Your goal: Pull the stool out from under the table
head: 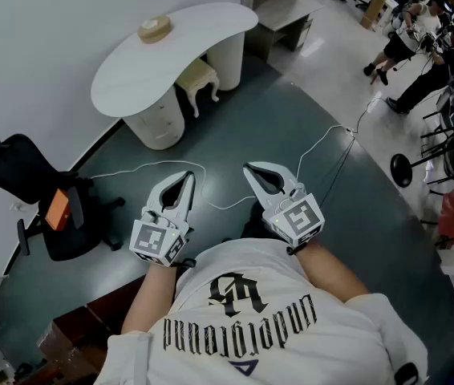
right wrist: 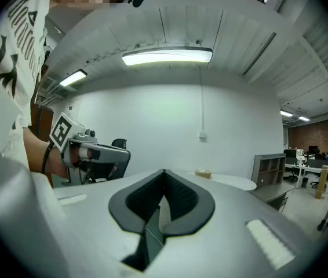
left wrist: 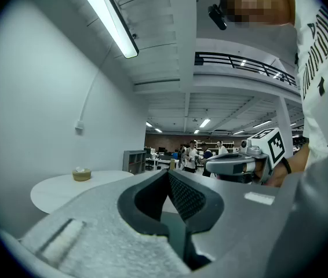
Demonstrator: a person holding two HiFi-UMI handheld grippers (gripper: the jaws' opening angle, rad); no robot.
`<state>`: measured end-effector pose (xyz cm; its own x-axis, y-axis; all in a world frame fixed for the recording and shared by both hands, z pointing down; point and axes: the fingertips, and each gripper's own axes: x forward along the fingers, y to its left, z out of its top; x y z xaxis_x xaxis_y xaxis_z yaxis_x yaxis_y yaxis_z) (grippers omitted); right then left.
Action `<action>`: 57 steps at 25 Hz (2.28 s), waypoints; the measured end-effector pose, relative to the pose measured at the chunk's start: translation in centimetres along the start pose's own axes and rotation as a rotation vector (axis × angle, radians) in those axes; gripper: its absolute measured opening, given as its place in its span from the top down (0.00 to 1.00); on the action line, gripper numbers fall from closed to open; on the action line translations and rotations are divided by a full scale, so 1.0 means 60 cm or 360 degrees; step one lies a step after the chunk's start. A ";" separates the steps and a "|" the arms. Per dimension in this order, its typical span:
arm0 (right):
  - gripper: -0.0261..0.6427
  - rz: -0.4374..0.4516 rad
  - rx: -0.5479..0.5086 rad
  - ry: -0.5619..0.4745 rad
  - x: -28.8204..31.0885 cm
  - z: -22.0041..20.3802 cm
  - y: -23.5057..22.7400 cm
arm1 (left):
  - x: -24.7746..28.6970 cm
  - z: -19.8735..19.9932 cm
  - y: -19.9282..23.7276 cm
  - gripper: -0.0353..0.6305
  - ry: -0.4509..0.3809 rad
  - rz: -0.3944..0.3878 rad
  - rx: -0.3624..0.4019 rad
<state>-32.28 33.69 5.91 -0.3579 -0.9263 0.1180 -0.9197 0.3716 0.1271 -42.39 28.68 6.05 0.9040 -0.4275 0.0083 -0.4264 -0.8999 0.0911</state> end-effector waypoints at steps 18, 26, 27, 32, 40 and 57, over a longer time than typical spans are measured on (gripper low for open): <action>0.96 0.0082 -0.0010 -0.0056 0.048 -0.010 -0.112 | 0.105 -0.011 0.031 0.94 0.0024 0.0081 -0.0001; 0.96 0.0189 0.0046 -0.0042 0.079 -0.056 -0.270 | 0.268 -0.027 0.039 0.94 0.0087 0.0142 0.0010; 0.96 0.0210 0.0050 -0.0044 0.085 -0.060 -0.292 | 0.291 -0.029 0.040 0.94 0.0092 0.0155 0.0009; 0.96 0.0318 0.0094 -0.0004 0.088 -0.074 -0.405 | 0.406 -0.038 0.033 0.94 0.0083 0.0239 -0.0036; 0.96 0.0415 0.0031 0.0008 0.098 -0.102 -0.565 | 0.559 -0.052 0.045 0.94 0.0112 0.0375 -0.0061; 0.96 0.0498 0.0027 0.0096 0.173 -0.179 -0.707 | 0.675 -0.115 0.130 0.94 0.0140 0.0513 -0.0050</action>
<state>4.74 8.99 12.32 -0.6139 -0.7617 0.2073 -0.7694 0.6361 0.0589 -8.89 4.96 13.94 0.7227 -0.6793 0.1274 -0.6908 -0.7160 0.1008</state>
